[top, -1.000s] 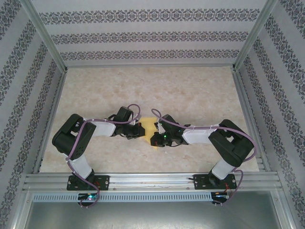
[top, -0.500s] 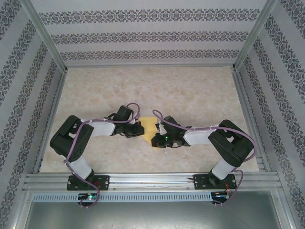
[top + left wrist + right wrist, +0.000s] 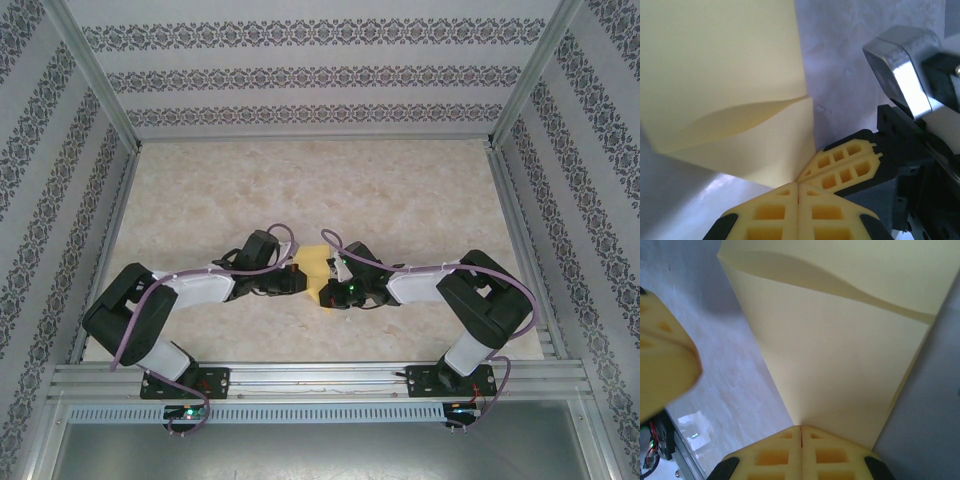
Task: Fold a paper plane with a square sheet of paper (fold left side to right side)
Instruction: Third fold the triangle at the center of the table.
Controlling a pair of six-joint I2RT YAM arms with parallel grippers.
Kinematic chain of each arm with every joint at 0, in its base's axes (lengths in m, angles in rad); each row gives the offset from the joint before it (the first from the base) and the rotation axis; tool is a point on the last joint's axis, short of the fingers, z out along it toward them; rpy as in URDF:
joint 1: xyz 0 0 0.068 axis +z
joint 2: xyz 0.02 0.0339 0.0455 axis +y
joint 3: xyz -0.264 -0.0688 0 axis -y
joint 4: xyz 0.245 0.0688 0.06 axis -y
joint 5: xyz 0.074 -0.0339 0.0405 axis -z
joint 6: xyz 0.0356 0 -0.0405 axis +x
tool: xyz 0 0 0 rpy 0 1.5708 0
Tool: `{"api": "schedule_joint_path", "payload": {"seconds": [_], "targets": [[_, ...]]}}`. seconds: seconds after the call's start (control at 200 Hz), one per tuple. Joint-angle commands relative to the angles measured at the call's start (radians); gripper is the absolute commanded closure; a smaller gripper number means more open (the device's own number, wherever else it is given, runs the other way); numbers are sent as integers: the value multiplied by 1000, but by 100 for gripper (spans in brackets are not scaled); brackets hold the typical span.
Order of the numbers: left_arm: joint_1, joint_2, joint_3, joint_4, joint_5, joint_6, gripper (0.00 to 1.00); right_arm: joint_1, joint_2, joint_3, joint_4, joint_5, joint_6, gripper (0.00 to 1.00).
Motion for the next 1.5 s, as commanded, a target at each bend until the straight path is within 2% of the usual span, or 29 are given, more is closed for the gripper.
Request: {"api": "schedule_joint_path", "payload": {"seconds": [0.0,0.345,0.999,1.494], "targets": [[-31,43,20,80,15,-17,100,-16,48,-34,-101,74,-33,100],[-48,130,20,170,2,-51,100,-19,56,-34,-118,82,-39,100],[-44,161,49,-16,-143,-19,100,-19,53,-17,-213,112,-73,100],[49,199,28,80,-95,-33,100,-21,52,-18,-226,104,-82,100]]}}
